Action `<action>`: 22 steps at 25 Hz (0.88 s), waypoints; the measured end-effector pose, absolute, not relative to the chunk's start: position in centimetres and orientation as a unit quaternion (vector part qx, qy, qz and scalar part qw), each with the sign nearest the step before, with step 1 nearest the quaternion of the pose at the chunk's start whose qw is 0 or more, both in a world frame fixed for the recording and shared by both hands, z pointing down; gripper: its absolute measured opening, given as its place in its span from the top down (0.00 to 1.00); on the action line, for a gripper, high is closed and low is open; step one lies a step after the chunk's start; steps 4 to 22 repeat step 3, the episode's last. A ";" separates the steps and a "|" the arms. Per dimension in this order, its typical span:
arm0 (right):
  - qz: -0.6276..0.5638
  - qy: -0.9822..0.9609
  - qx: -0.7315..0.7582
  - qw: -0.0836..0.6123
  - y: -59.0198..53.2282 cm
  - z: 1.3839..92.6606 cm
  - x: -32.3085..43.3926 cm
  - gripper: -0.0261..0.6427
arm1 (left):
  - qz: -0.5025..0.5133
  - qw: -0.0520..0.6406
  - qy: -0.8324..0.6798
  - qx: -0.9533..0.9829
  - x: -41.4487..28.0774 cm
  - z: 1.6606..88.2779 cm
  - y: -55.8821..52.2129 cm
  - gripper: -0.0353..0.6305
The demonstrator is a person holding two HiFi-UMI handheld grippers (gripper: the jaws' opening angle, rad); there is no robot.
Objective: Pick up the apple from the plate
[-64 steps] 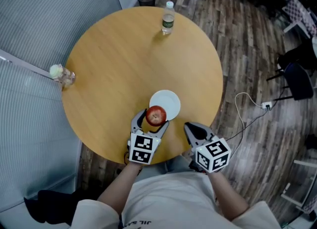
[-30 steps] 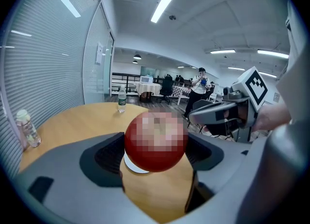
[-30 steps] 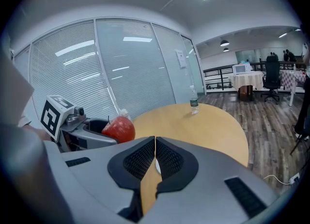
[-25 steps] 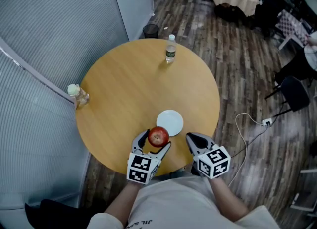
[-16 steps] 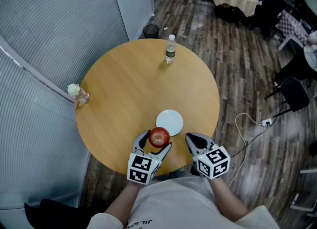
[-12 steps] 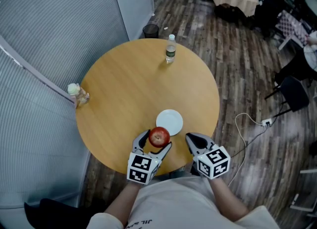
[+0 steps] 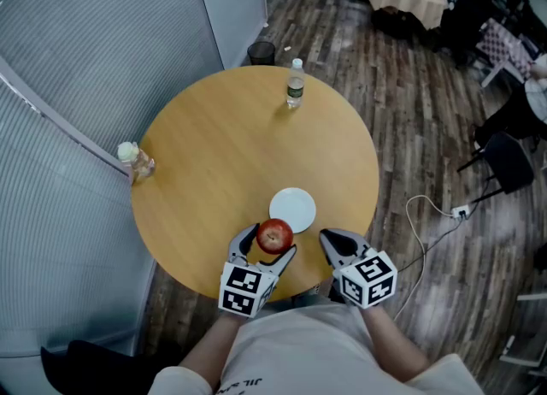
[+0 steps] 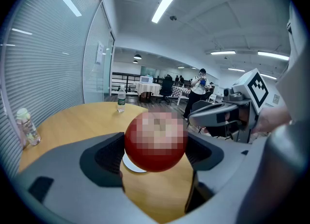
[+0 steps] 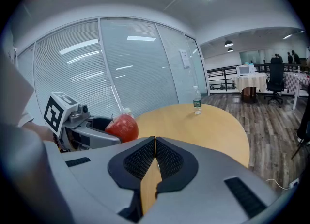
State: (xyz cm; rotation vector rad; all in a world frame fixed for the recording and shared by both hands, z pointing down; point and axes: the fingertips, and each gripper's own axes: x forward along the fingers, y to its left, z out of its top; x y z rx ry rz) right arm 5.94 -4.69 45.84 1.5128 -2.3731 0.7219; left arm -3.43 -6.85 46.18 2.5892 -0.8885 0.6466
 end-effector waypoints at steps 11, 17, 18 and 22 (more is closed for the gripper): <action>0.246 -0.813 0.515 0.120 -4.7 45.9 5.8 0.91 | 0.226 0.165 -0.311 0.908 -3.4 46.2 -6.9 0.36; 0.246 -0.813 0.515 0.120 -4.7 45.9 5.8 0.91 | 0.226 0.165 -0.311 0.908 -3.4 46.2 -6.9 0.36; 0.246 -0.813 0.515 0.120 -4.7 45.9 5.8 0.91 | 0.226 0.165 -0.311 0.908 -3.4 46.2 -6.9 0.36; 0.246 -0.813 0.515 0.120 -4.7 45.9 5.8 0.91 | 0.226 0.165 -0.311 0.908 -3.4 46.2 -6.9 0.36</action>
